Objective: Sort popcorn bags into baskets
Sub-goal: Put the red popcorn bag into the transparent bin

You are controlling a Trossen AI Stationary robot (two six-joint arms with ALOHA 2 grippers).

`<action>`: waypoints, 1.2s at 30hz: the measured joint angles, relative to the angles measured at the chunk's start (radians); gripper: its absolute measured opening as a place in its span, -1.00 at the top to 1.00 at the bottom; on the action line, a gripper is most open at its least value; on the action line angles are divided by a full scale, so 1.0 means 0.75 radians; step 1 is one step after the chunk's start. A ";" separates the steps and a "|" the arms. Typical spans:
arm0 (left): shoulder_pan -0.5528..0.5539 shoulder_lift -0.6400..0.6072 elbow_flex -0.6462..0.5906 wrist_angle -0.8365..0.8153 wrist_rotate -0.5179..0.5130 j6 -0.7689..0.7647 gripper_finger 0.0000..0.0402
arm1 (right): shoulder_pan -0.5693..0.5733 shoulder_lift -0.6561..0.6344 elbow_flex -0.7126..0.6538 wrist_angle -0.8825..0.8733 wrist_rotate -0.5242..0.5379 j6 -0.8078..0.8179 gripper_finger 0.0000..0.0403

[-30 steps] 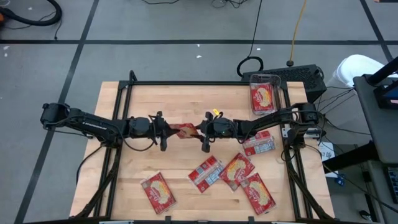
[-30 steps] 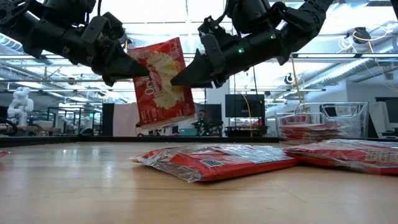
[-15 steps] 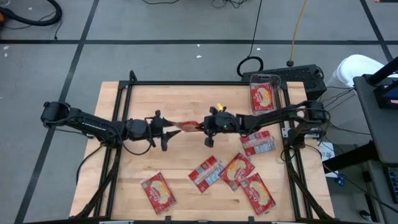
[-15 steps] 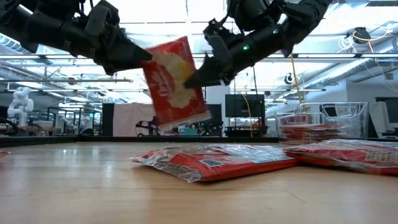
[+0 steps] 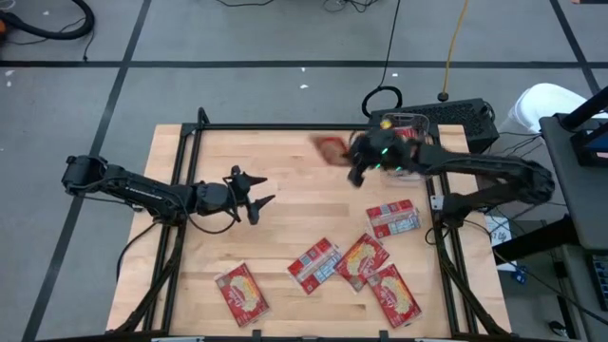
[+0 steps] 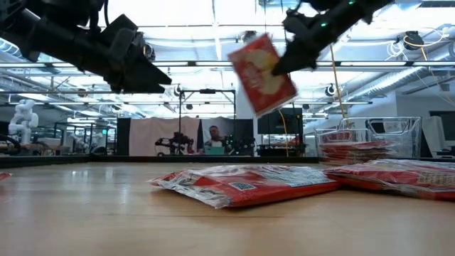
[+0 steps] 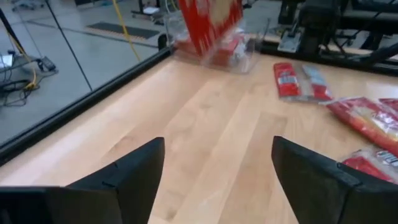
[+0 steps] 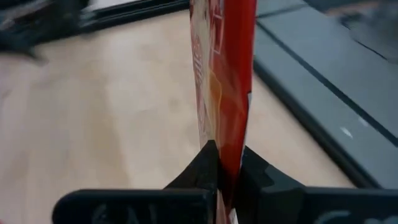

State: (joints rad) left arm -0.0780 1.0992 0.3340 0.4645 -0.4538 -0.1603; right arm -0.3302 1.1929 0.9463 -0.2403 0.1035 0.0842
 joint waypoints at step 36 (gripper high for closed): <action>0.046 0.000 0.000 0.016 0.014 -0.008 0.08 | -0.914 -0.192 -0.027 -0.714 -0.212 0.037 0.96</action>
State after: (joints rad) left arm -0.0433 1.0992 0.3340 0.4763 -0.4430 -0.1662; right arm -1.0157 1.0491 0.9262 -0.7758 -0.0555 0.1120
